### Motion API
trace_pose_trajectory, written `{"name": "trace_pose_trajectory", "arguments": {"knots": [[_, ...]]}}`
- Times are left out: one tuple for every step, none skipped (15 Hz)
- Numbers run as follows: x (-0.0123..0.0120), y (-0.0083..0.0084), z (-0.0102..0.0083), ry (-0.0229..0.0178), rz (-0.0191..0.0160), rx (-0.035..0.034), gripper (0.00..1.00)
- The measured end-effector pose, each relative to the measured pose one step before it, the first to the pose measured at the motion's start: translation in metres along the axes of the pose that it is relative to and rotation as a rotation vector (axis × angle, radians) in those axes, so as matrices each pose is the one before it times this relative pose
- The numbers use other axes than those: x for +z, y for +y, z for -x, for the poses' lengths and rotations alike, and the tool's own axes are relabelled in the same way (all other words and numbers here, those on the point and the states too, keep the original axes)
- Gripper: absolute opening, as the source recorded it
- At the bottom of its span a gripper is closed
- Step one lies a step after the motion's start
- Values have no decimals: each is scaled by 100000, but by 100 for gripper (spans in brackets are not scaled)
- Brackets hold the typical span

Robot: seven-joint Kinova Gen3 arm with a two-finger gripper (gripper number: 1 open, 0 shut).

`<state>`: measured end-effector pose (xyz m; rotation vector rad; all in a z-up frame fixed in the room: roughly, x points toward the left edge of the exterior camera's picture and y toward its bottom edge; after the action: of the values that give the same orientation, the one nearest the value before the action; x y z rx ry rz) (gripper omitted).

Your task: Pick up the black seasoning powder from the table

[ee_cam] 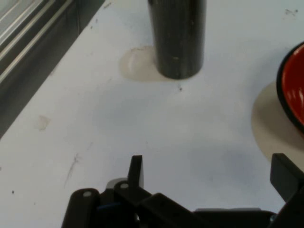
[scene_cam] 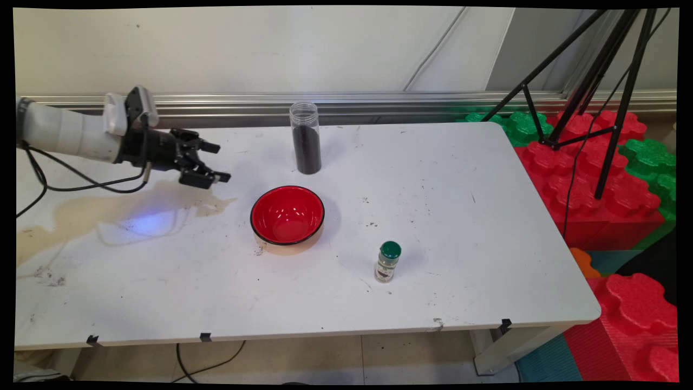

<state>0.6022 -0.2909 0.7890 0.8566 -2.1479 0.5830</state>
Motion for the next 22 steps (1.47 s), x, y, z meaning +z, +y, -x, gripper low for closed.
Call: {"name": "trace_pose_trajectory", "arguments": {"knots": [[390, -60, -90, 474, -87, 75, 100], [582, -94, -117, 684, -94, 21, 100], [377, -61, -89, 487, -24, -7, 100], [593, -120, -133, 699, 48, -53, 100], [361, -76, -75, 431, 6, 4, 100], [544, -133, -109, 691, 56, -28, 100], [368, -106, -54, 448, 83, -56, 100], [549, -173, -85, 643, 299, 52, 100], [368, -115, -39, 422, 218, 38, 100], [638, -219, -84, 713, 597, 174, 100], [490, -210, -77, 626, 528, 217, 100], [584, -278, -78, 698, 782, 377, 100], [444, -257, -49, 541, 705, 462, 100], [304, -191, -30, 308, 528, 278, 100], [448, -303, -63, 513, 873, 648, 100], [503, -380, -49, 564, 1021, 645, 100], [485, -417, -55, 672, 985, 564, 100], [460, -395, -16, 590, 1157, 452, 100], [374, -323, 6, 436, 1042, 287, 100], [402, -381, 2, 578, 1075, 379, 100], [339, -343, 11, 467, 854, 193, 100], [419, -397, 6, 649, 1072, 67, 100]]}}
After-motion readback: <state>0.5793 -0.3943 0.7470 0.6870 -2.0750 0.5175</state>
